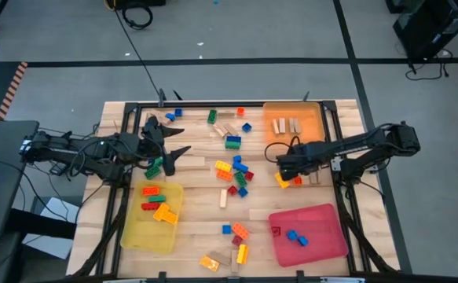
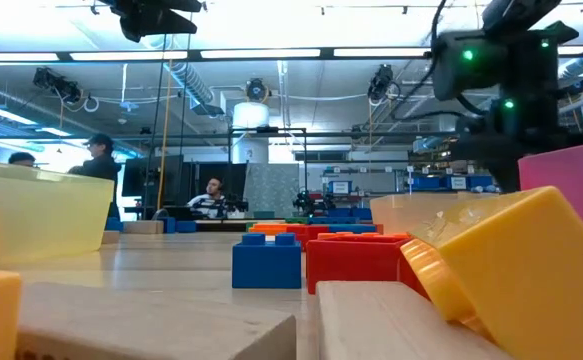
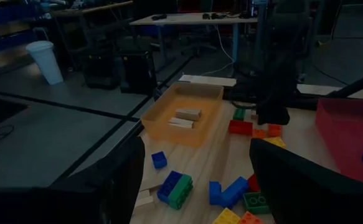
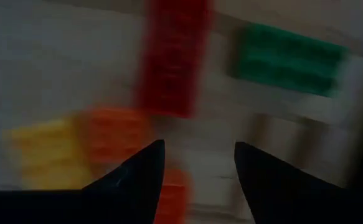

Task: Sort blocks by size
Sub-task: Put the large yellow game piece into the yellow bin

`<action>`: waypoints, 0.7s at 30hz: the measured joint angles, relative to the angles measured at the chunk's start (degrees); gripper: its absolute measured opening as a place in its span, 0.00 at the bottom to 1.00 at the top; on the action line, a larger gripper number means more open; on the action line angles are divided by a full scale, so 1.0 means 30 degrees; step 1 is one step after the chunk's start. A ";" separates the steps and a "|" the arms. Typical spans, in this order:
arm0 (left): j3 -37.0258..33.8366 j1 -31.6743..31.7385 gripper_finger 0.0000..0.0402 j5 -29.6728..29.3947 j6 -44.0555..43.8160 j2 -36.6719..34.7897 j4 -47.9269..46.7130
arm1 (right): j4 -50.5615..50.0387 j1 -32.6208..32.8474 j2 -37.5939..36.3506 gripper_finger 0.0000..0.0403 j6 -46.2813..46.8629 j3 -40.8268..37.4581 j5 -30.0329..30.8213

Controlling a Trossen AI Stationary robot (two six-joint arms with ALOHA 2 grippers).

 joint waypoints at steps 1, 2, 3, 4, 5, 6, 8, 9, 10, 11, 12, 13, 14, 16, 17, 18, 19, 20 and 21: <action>0.0000 0.0000 0.74 -0.0001 -0.0001 0.0009 -0.0001 | 0.0781 0.0101 -0.0007 0.52 -0.0026 0.0000 0.0029; 0.0000 0.0000 0.74 0.0001 0.0003 0.0041 0.0010 | 0.1566 0.0177 -0.0011 0.52 -0.0144 0.0000 0.0047; 0.0000 0.0000 0.74 -0.0003 -0.0003 0.0058 0.0008 | 0.2262 0.0234 0.0030 0.52 -0.0327 0.0002 0.0057; -0.0007 0.0000 0.74 0.0004 -0.0003 0.0059 -0.0021 | 0.2685 0.0244 0.0194 0.52 -0.0562 0.0030 0.0062; -0.0007 0.0000 0.74 0.0004 -0.0003 0.0072 -0.0021 | 0.2839 0.0233 0.0392 0.52 -0.0705 0.0036 0.0055; -0.0007 0.0000 0.74 0.0002 0.0002 0.0073 -0.0019 | 0.2730 0.0160 0.0717 0.52 -0.0806 0.0035 0.0048; -0.0007 0.0000 0.74 0.0004 0.0004 0.0073 -0.0013 | 0.2608 -0.0012 0.1337 0.51 -0.1106 0.0047 -0.0097; -0.0007 0.0000 0.74 0.0004 0.0000 0.0080 -0.0013 | 0.2699 -0.0067 0.1614 0.51 -0.1228 0.0086 -0.0277; -0.0007 -0.0005 0.74 0.0004 -0.0002 0.0080 -0.0013 | 0.2658 -0.0084 0.1840 0.50 -0.1295 0.0092 -0.0405; -0.0007 0.0000 0.74 0.0004 -0.0004 0.0080 -0.0012 | 0.2399 -0.0082 0.2207 0.50 -0.1293 0.0009 -0.0492; -0.0007 0.0000 0.74 0.0004 -0.0004 0.0080 -0.0006 | 0.2154 -0.0077 0.2479 0.50 -0.1184 -0.0083 -0.0510; -0.0007 0.0000 0.74 0.0004 -0.0004 0.0080 -0.0006 | 0.2162 -0.0077 0.2515 0.49 -0.1115 -0.0033 -0.0501; -0.0007 0.0000 0.74 0.0004 -0.0004 0.0080 -0.0007 | 0.2032 -0.0077 0.2483 0.49 -0.1098 0.0054 -0.0503; -0.0007 -0.0005 0.74 0.0004 -0.0083 0.0080 -0.0001 | 0.1408 -0.0077 0.2664 0.49 -0.1084 0.0005 -0.0499; -0.0007 0.0000 0.74 0.0004 -0.0147 0.0080 0.0001 | 0.1275 -0.0077 0.2655 0.49 -0.1081 -0.0029 -0.0491; -0.0007 0.0000 0.74 0.0004 -0.0293 0.0080 0.0001 | 0.1261 -0.0077 0.2478 0.49 -0.1115 0.0003 -0.0494; -0.0007 0.0000 0.74 0.0000 -0.0349 0.0080 -0.0003 | 0.1145 -0.0046 0.2299 0.49 -0.1116 0.0015 -0.0491; -0.0007 0.0000 0.74 0.0004 -0.0361 0.0080 0.0001 | 0.1028 0.0002 0.2142 0.49 -0.1060 0.0005 -0.0461; -0.0007 0.0000 0.74 0.0004 -0.0368 0.0080 -0.0003 | 0.0981 0.0061 0.1942 0.49 -0.0903 -0.0007 -0.0325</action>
